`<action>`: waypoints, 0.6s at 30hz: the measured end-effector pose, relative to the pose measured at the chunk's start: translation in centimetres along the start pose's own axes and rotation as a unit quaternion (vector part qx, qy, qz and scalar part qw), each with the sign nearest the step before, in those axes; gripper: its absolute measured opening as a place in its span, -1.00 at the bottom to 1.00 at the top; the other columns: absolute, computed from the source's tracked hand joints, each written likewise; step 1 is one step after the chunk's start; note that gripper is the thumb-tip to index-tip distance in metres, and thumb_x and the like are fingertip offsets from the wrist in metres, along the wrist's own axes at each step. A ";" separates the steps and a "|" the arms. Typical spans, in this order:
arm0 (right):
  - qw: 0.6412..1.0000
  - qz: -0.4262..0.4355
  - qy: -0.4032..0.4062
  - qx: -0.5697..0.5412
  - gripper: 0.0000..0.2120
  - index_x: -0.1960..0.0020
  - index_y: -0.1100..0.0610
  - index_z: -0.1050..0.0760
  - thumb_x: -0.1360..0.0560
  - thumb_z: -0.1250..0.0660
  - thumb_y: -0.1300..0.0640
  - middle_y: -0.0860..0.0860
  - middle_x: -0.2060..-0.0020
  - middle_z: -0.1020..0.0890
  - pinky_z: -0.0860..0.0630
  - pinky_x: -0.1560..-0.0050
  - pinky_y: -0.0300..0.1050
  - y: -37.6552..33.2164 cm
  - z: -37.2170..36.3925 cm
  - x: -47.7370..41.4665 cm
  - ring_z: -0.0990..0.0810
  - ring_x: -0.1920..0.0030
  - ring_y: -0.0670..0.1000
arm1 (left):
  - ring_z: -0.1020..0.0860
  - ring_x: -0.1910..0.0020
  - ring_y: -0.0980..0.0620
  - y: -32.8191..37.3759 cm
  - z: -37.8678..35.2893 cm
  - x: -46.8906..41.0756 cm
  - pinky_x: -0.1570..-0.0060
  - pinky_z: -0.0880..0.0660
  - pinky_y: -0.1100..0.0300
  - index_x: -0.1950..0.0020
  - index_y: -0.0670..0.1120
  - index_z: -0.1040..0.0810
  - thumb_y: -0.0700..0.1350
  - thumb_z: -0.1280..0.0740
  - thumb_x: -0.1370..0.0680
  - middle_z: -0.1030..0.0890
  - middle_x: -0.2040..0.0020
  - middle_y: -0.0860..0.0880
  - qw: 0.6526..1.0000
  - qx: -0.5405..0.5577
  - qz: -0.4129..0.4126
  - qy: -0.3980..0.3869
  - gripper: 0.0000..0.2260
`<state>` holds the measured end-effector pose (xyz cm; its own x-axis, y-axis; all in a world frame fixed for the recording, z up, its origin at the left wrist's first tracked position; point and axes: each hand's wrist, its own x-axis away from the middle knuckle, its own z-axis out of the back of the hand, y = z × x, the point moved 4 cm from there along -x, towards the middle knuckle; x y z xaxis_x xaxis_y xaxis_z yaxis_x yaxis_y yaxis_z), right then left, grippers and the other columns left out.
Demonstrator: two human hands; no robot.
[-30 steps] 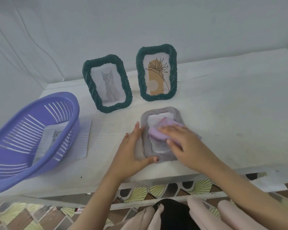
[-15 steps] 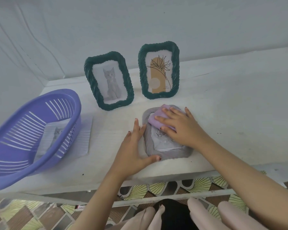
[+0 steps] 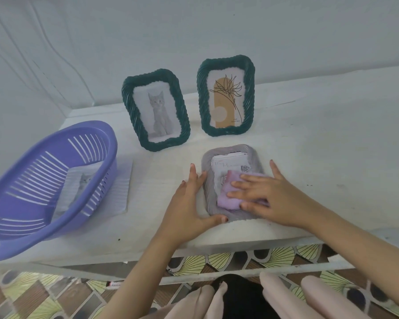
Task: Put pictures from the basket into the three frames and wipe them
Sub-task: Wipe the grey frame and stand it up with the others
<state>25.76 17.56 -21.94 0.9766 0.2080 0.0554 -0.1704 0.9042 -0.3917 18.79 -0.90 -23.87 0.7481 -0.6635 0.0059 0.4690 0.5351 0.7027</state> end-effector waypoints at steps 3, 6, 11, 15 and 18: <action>0.997 -0.059 0.027 0.044 -0.62 -0.40 -0.26 -0.20 -0.58 -0.05 -0.15 -0.27 -0.43 -0.17 0.39 -0.37 0.24 1.1 1.0 -3.0 -0.04 -0.47 -0.19 | -0.12 -0.43 0.20 0.0 -0.1 0.0 -0.36 -0.08 0.25 -0.33 0.31 0.44 0.41 -0.35 -0.21 -0.15 -0.44 0.29 1.000 -0.004 -0.004 0.002 0.06; 0.994 -0.077 0.058 0.048 -0.58 -0.43 -0.23 -0.15 -0.58 -0.07 -0.10 -0.22 -0.44 -0.24 0.36 -0.38 0.24 0.6 0.9 -5.2 -0.10 -0.48 -0.12 | -0.12 -0.41 0.23 0.1 0.0 0.0 -0.34 -0.09 0.27 -0.28 0.37 0.45 0.37 -0.40 -0.21 -0.16 -0.41 0.31 1.000 0.002 -0.004 0.008 0.07; 0.999 -0.012 0.041 0.008 -0.55 -0.44 -0.21 -0.13 -0.57 -0.10 -0.12 -0.17 -0.43 -0.27 0.43 -0.42 0.12 -1.0 -0.6 -3.4 -0.11 -0.44 -0.22 | -0.14 -0.44 0.22 0.1 0.0 -0.1 -0.36 -0.14 0.25 -0.33 0.33 0.45 0.35 -0.41 -0.21 -0.14 -0.38 0.38 1.000 0.020 -0.008 0.016 0.10; 0.995 -0.062 0.040 0.065 -0.46 -0.49 -0.17 0.09 -0.57 0.00 -0.16 -0.11 -0.49 -0.17 0.42 -0.41 0.13 0.4 -0.2 -4.8 -0.08 -0.49 -0.13 | -0.13 -0.43 0.21 0.0 0.0 0.0 -0.36 -0.12 0.24 -0.29 0.37 0.49 0.35 -0.42 -0.21 -0.20 -0.45 0.22 1.000 0.013 -0.003 0.013 0.10; 0.994 -0.068 0.069 0.049 -0.43 -0.50 -0.14 0.10 -0.58 -0.08 -0.06 -0.10 -0.46 -0.25 0.39 -0.41 0.13 0.1 0.1 -6.1 -0.13 -0.48 -0.11 | -0.11 -0.44 0.21 0.0 0.0 0.0 -0.35 -0.09 0.27 -0.28 0.34 0.53 0.39 -0.39 -0.20 -0.18 -0.47 0.19 1.000 0.009 0.003 0.012 0.11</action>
<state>19.79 16.40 -22.22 0.9990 0.0350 -0.0278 -0.0417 0.9536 -0.2983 18.78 -0.92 -23.91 0.7626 -0.6468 -0.0072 0.4561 0.5298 0.7150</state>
